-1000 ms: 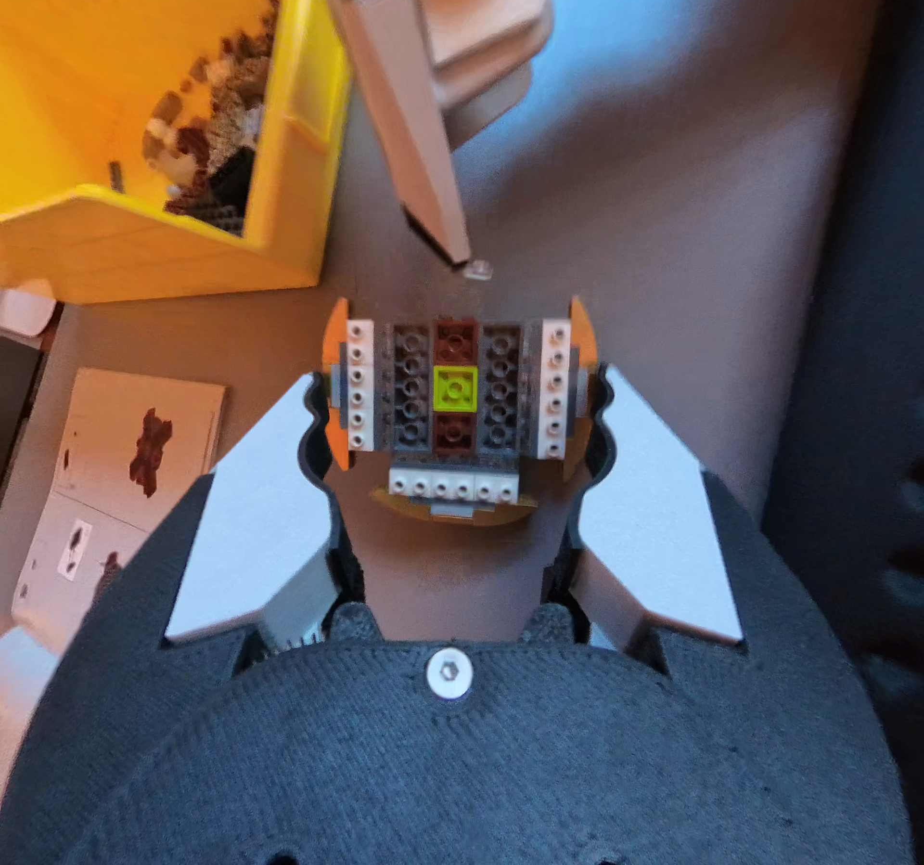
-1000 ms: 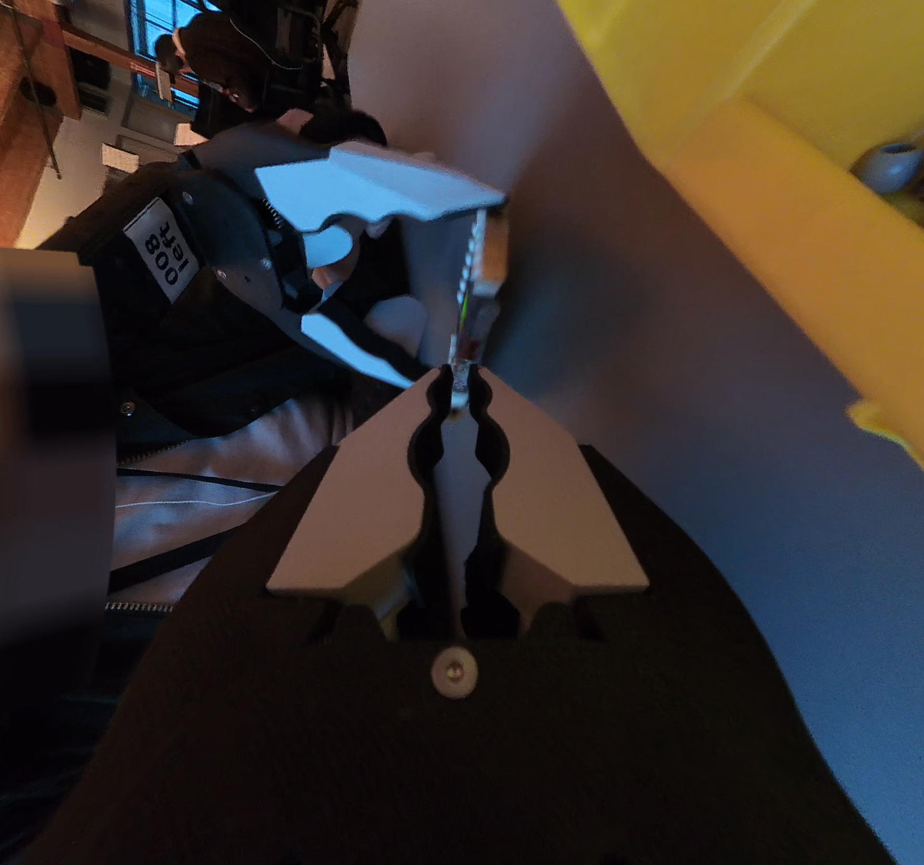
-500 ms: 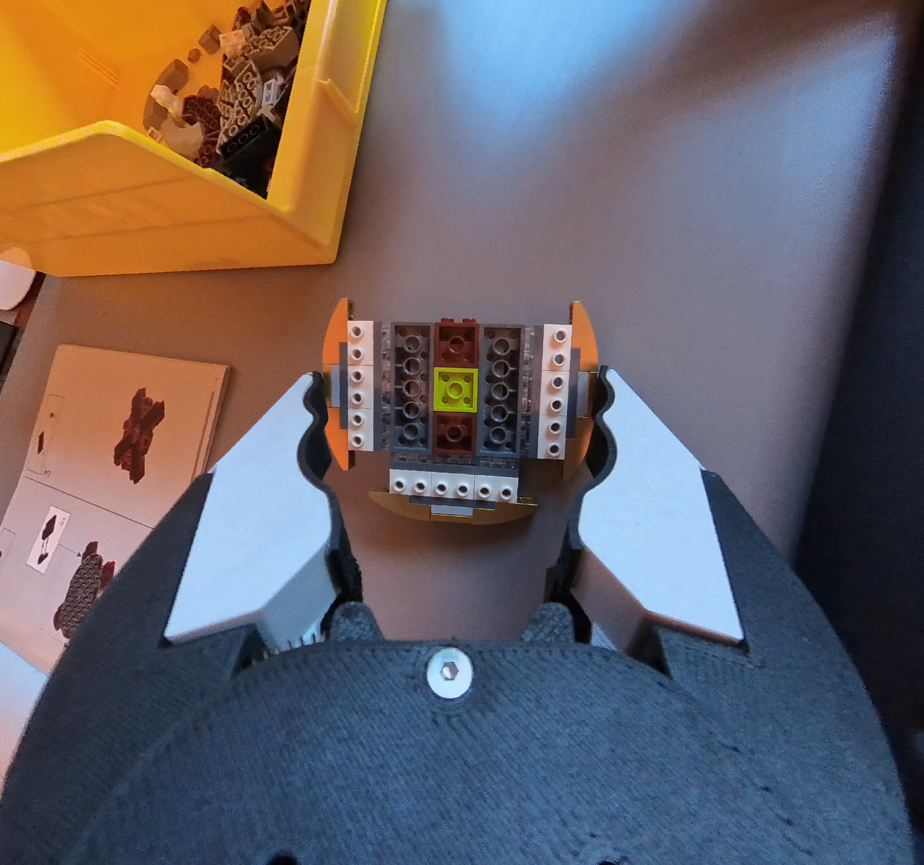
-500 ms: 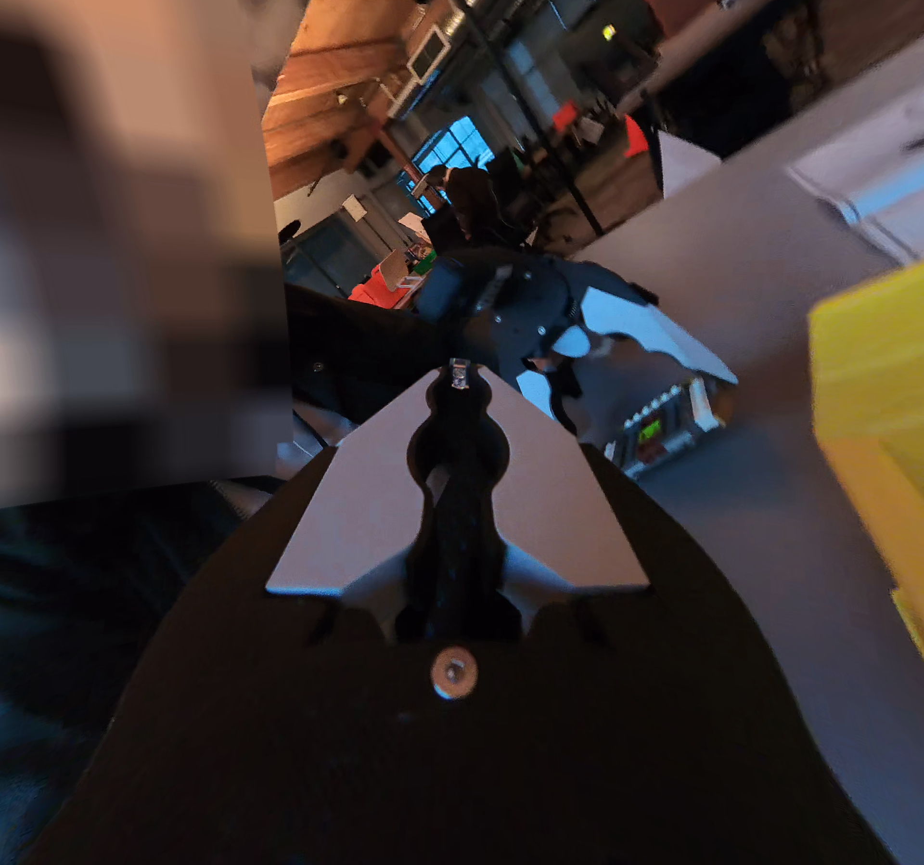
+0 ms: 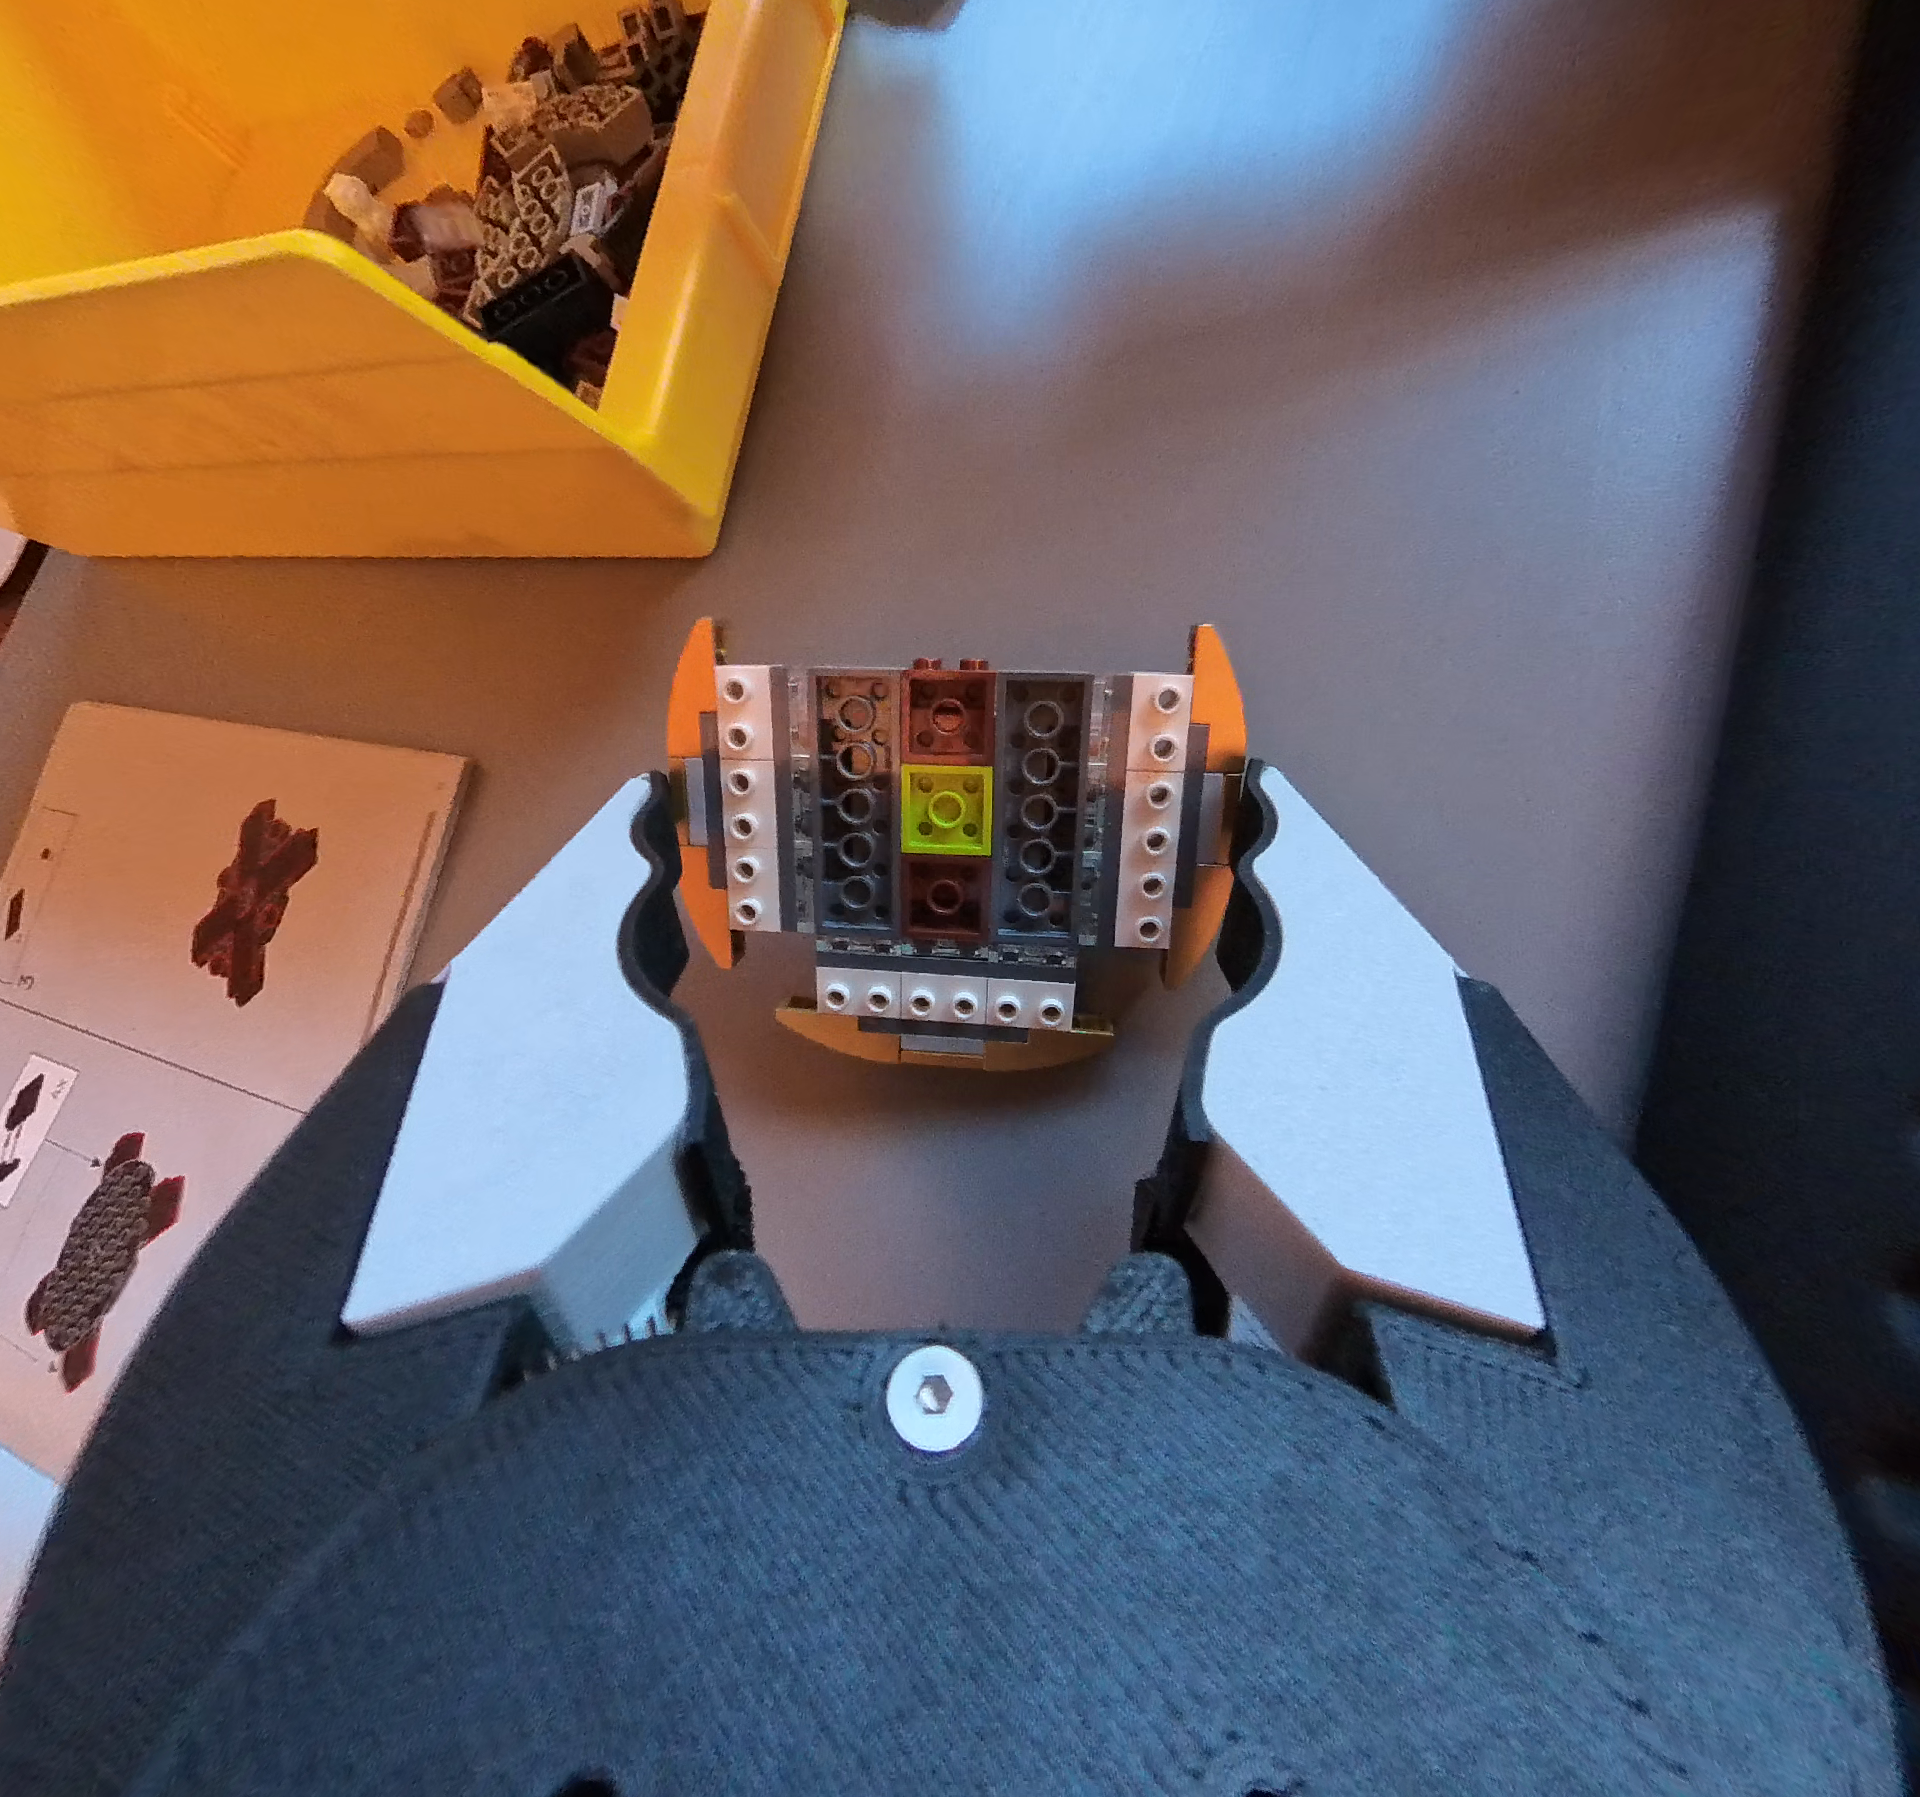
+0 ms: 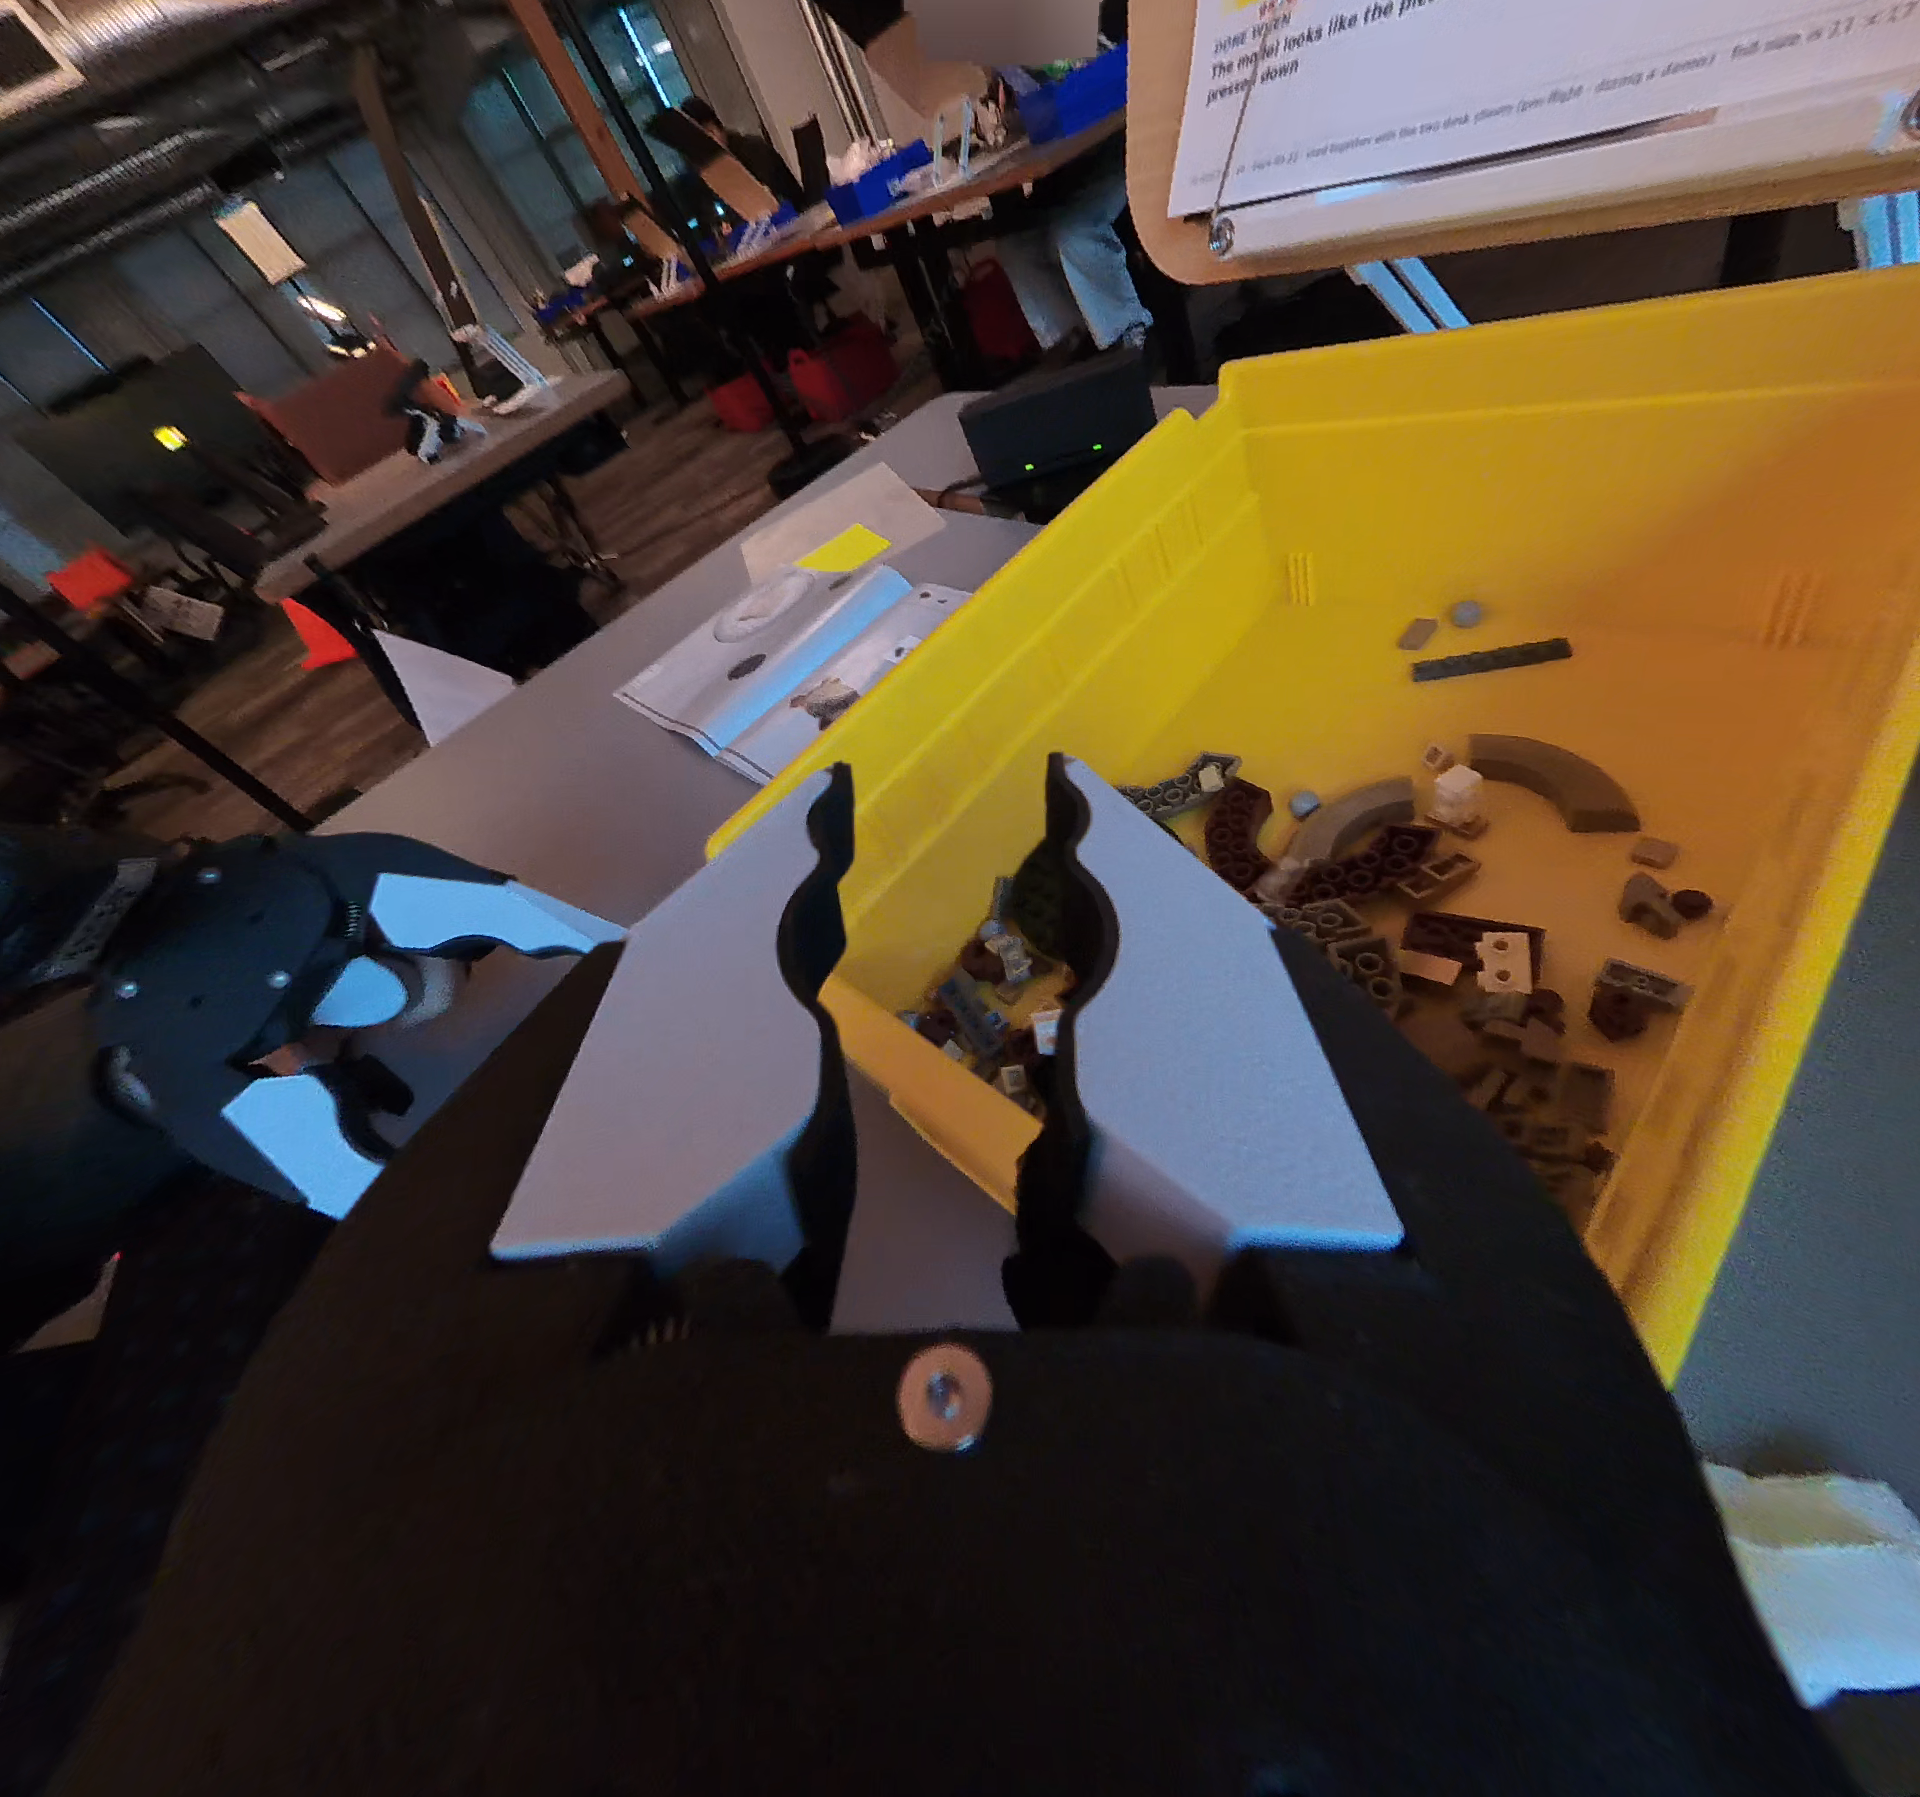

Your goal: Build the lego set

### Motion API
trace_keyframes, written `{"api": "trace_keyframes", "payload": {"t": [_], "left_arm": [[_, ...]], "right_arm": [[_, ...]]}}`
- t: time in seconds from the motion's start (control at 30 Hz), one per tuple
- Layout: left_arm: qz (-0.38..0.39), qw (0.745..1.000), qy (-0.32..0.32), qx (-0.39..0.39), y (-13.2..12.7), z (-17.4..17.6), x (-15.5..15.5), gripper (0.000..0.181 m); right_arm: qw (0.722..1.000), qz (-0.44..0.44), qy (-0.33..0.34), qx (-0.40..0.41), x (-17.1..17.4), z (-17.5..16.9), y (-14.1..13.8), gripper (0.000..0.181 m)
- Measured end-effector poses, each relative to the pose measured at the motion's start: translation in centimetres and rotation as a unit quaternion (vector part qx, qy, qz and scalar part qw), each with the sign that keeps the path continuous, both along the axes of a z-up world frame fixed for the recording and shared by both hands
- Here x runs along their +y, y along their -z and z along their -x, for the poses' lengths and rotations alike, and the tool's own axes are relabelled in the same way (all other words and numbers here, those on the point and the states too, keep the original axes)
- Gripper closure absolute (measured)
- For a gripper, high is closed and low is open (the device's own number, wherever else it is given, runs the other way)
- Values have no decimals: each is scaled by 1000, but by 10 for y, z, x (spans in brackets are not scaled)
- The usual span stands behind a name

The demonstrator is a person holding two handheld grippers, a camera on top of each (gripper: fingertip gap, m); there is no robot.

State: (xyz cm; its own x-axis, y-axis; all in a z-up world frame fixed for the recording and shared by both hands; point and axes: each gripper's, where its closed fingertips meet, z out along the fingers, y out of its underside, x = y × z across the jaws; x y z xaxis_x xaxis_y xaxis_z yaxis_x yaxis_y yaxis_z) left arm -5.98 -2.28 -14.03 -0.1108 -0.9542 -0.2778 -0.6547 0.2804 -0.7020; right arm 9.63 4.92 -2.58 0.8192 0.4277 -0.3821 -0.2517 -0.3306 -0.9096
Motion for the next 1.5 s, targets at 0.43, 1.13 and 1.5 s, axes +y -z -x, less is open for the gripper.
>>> {"api": "trace_keyframes", "payload": {"t": [0.43, 1.13, 1.5], "left_arm": [[-74, 990, 120, -10, -3, 1, -34, 76], [286, 927, -9, -241, -78, 0, 8, 67], [532, 796, 15, -288, -99, 1, 9, 173]], "right_arm": [[950, 150, -271, -32, -52, 134, 68, 150], [915, 188, -294, 201, -54, 127, 24, 173], [925, 102, -248, 271, -44, 159, 2, 173]]}}
